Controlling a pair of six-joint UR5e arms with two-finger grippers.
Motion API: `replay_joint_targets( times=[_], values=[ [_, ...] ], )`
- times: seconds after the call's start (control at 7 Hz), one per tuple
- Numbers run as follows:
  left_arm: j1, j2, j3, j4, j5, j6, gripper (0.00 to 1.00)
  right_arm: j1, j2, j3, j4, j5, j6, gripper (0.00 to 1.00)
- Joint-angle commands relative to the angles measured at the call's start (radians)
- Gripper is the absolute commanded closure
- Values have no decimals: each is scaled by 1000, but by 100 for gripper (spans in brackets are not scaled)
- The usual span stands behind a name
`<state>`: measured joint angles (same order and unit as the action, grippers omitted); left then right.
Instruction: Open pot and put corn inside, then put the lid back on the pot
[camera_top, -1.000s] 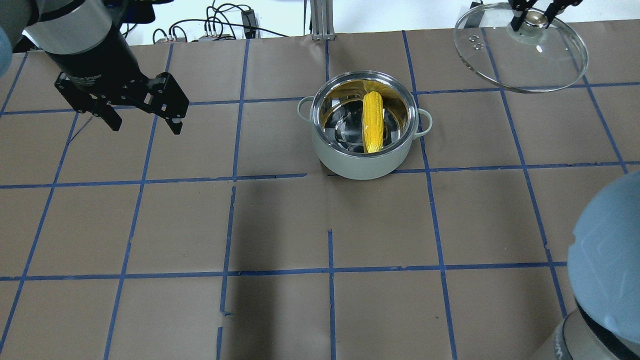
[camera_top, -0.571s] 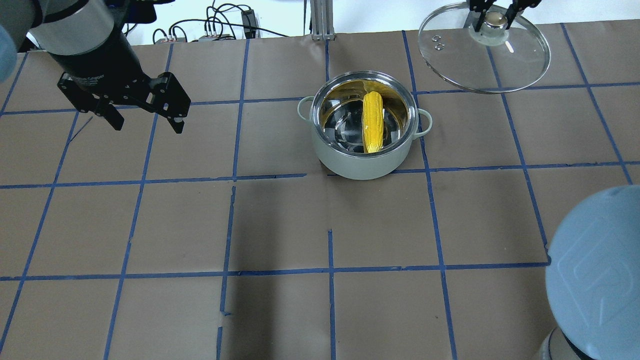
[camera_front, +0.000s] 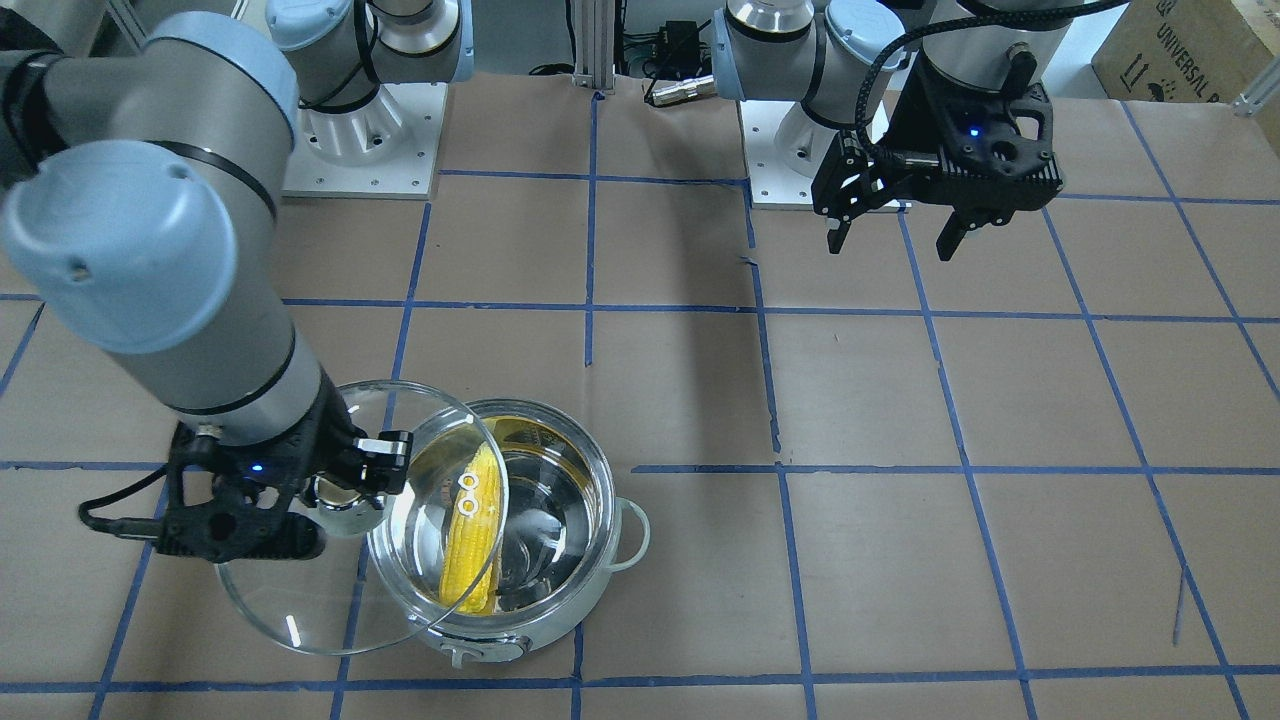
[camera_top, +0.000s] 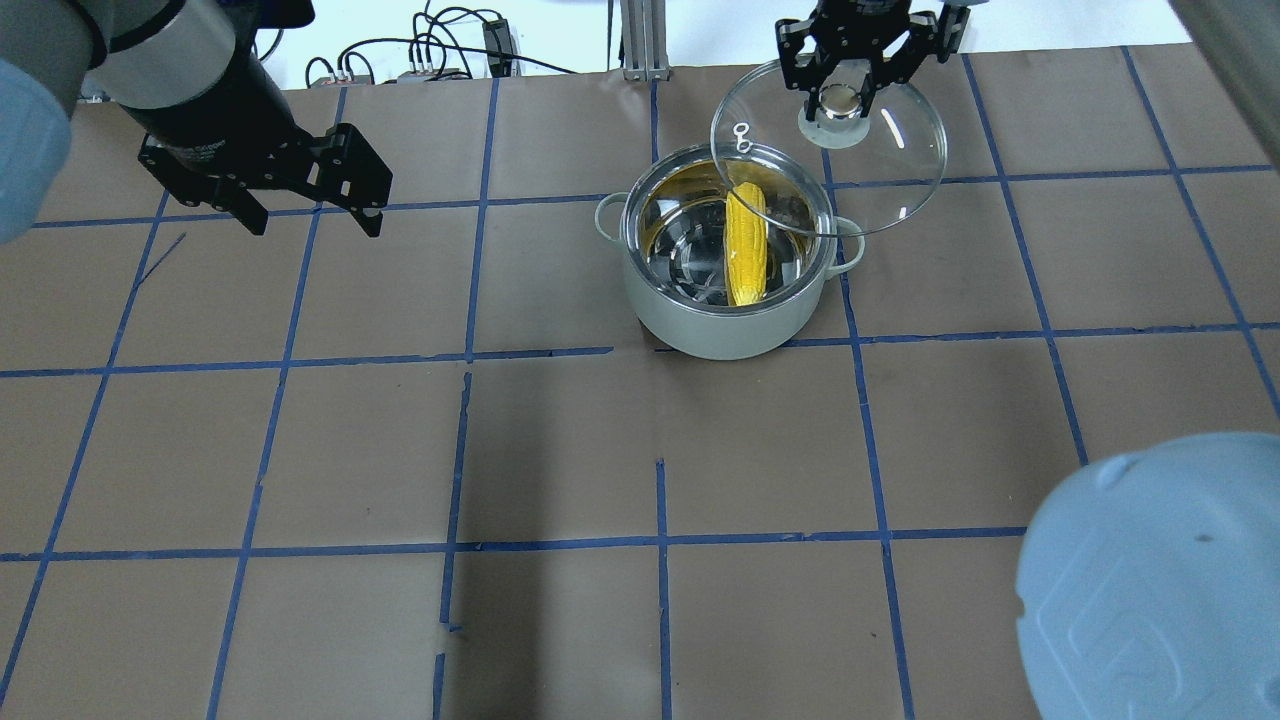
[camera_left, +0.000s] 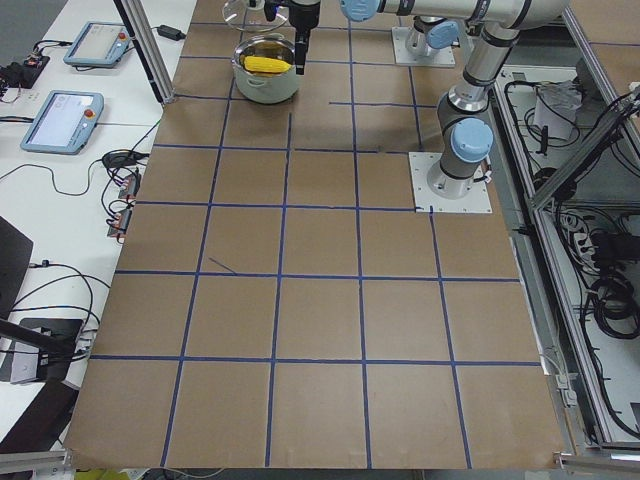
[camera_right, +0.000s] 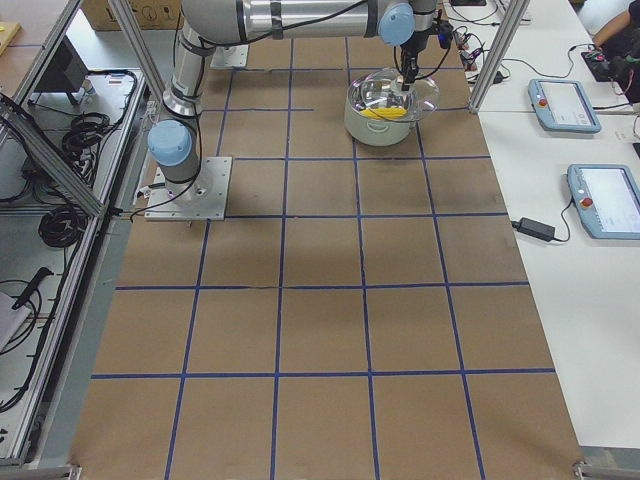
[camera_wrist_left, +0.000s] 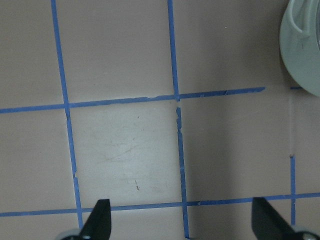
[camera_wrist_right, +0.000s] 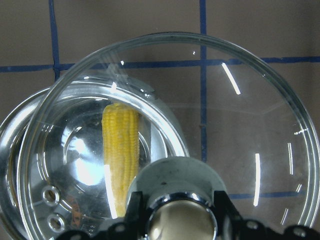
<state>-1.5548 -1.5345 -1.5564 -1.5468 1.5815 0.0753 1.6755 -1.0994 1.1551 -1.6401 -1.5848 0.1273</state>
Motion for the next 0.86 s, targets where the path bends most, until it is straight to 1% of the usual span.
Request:
replay_joint_targets(
  times=[0.0,0.29,0.71],
  values=[
    [19,5,19,-10,9,-3,0,46,3,73,-24,6,55,92],
    [45,10,12,-16,3,-2,0,55,3,83,-23,12,80,92],
    [47,16,-1,-15,-1,-2,0,104,6,90,-23,9,148,92]
  ],
)
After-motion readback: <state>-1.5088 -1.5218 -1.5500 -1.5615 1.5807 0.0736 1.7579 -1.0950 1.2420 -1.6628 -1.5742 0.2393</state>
